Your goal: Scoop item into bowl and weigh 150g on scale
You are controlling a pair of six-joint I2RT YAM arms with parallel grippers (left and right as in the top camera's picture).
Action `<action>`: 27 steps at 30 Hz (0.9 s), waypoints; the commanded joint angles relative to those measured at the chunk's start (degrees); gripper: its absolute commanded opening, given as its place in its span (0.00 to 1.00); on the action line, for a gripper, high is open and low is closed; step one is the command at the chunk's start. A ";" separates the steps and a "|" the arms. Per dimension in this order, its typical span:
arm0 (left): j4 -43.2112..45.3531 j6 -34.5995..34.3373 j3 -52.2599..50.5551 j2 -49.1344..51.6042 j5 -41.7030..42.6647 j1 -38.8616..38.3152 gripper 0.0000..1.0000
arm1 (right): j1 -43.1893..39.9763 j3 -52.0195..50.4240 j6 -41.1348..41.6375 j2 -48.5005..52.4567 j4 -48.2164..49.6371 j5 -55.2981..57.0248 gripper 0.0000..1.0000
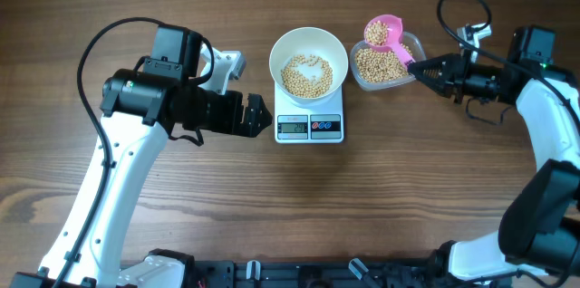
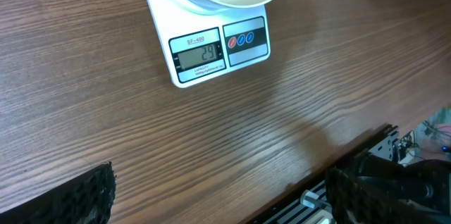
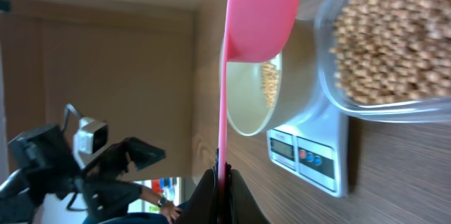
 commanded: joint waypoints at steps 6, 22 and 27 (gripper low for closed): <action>0.15 0.92 0.00 0.48 0.90 -0.24 1.00 | 4.46 -0.31 2.10 -5.16 2.47 -2.14 0.04; 0.15 0.92 0.00 0.48 0.90 -0.24 1.00 | 17.59 -0.31 10.51 -8.61 12.31 12.59 0.04; 0.15 0.92 0.00 0.48 0.90 -0.24 1.00 | 21.07 -0.31 8.94 -8.61 12.24 17.97 0.04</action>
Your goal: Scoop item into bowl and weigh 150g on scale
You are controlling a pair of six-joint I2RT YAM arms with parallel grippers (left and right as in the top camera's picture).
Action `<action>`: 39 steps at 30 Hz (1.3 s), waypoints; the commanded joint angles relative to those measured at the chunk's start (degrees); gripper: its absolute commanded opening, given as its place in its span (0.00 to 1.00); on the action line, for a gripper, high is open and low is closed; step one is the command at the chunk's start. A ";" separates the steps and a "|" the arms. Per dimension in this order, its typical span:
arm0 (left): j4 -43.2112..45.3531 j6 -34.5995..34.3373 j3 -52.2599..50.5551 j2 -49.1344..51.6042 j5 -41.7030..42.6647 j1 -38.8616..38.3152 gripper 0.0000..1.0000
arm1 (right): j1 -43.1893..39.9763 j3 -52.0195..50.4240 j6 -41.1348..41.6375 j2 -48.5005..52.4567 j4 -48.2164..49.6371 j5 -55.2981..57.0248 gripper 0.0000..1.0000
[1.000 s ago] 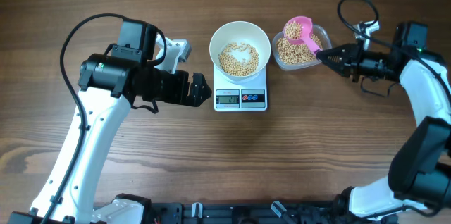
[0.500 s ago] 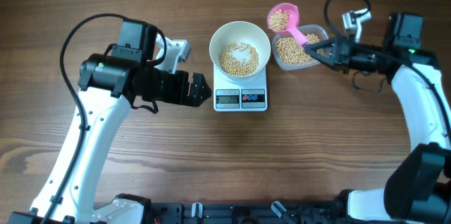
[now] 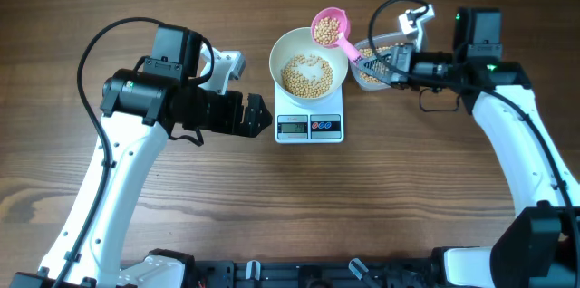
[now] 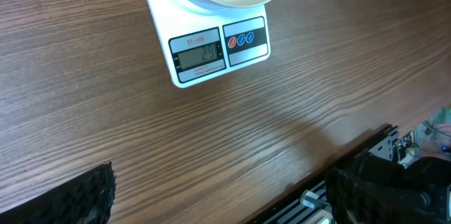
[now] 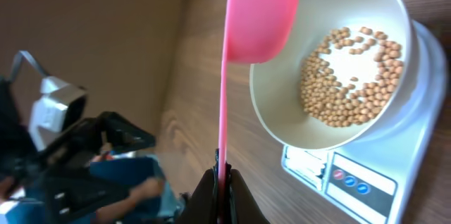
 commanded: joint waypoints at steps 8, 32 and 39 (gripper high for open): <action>0.15 0.92 0.00 0.48 0.90 -0.24 1.00 | 8.48 -0.17 -6.03 -1.25 -1.20 18.95 0.04; 0.15 0.92 0.00 0.48 0.90 -0.24 1.00 | 19.54 -0.11 -20.90 -4.09 -3.04 43.23 0.04; 0.15 0.92 0.00 0.48 0.90 -0.24 1.00 | 22.82 -0.11 -23.78 -4.09 -3.85 50.23 0.05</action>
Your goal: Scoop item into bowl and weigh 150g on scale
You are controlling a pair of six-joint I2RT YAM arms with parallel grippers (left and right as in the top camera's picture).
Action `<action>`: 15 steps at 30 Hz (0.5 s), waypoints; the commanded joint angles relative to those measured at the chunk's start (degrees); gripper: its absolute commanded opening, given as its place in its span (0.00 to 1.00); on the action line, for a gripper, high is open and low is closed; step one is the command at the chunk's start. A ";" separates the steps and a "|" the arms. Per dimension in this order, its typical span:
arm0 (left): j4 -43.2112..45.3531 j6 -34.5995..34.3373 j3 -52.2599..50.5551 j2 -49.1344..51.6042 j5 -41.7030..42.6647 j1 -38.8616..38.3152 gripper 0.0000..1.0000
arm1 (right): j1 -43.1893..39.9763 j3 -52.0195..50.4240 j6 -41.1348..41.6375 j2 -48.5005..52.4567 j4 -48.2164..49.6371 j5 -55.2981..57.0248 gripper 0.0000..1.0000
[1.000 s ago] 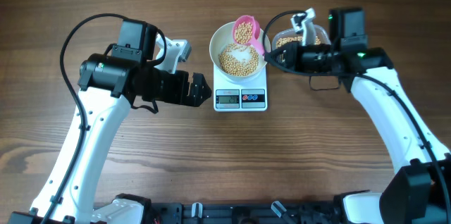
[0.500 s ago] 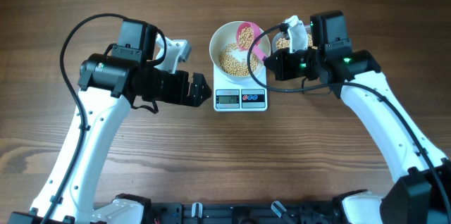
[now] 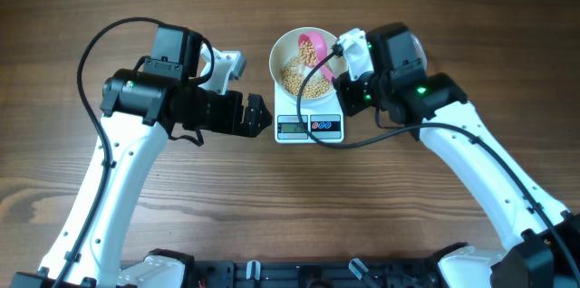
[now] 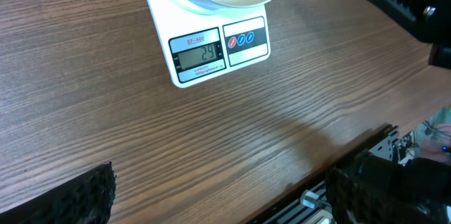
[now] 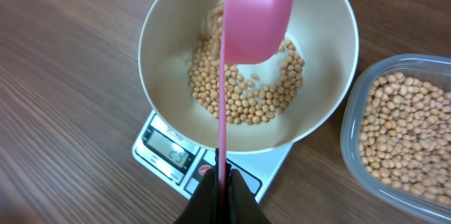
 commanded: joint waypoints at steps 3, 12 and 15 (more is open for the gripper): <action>0.17 0.92 0.00 0.48 0.90 -0.24 1.00 | 0.85 -0.09 -3.26 -1.29 -0.35 5.11 0.04; 0.17 0.92 0.00 0.48 0.90 -0.24 1.00 | 0.85 -0.09 -4.39 -1.29 -0.96 5.09 0.04; 0.17 0.92 0.00 0.48 0.90 -0.24 1.00 | 0.85 -0.09 -6.86 -1.29 -1.84 5.22 0.04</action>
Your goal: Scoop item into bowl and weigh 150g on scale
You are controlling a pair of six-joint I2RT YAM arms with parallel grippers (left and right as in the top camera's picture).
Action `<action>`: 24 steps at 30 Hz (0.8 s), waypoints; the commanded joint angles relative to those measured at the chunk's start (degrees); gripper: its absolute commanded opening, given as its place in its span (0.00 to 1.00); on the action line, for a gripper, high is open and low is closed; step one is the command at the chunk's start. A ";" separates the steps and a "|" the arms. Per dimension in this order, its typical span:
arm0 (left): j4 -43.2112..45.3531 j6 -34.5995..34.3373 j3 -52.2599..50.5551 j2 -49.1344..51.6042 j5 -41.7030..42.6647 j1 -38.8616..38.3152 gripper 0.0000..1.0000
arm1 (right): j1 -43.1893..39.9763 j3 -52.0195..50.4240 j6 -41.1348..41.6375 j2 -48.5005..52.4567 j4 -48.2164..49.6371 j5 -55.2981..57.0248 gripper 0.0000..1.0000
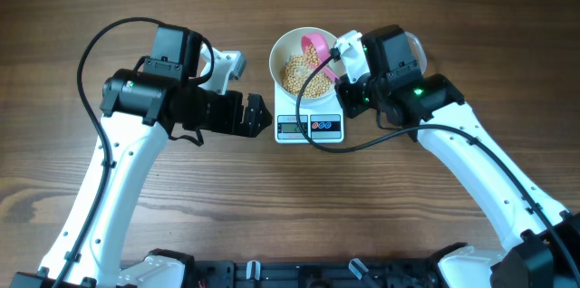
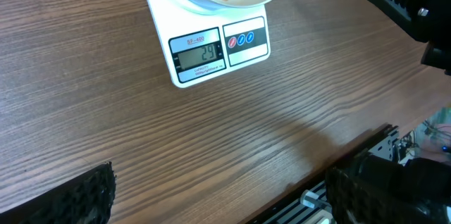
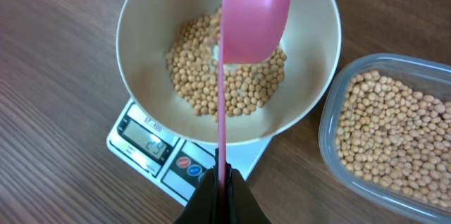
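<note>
A white bowl (image 3: 310, 76) holding tan beans (image 3: 204, 76) sits on a white digital scale (image 1: 310, 127) at the table's middle back. My right gripper (image 3: 221, 176) is shut on the handle of a pink scoop (image 3: 255, 13), whose cup is tipped over the bowl (image 1: 285, 48). Its underside faces the wrist camera, so its contents are hidden. The scale's display (image 2: 200, 56) shows in the left wrist view. My left gripper (image 1: 257, 114) hangs left of the scale, open, with nothing between its fingers (image 2: 91, 194).
A clear plastic tub of beans (image 3: 394, 139) stands right of the bowl, mostly hidden under my right arm in the overhead view. The table's front edge and a metal rail (image 2: 331, 196) show in the left wrist view.
The scoop stays tipped over the bowl; my right wrist has drawn back a little, so bowl and scale sit lower and left in its view. The left arm has not moved.
The scoop, full of beans, was first held over the tub at the right. Then my right gripper held it at the bowl's far right rim. Then it was tipped over the bowl with beans falling out, and it stays tipped there now. The left arm stayed put throughout.
</note>
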 commanded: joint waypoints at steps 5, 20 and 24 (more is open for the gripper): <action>0.15 0.92 0.00 0.48 0.90 -0.24 1.00 | 0.09 -0.09 -8.28 -1.29 -1.79 5.16 0.04; 0.15 0.92 0.00 0.48 0.90 -0.24 1.00 | 0.81 2.08 -18.51 -1.49 0.66 7.69 0.04; 0.15 0.92 0.00 0.48 0.90 -0.24 1.00 | 3.69 2.08 -23.37 -1.49 2.54 17.31 0.04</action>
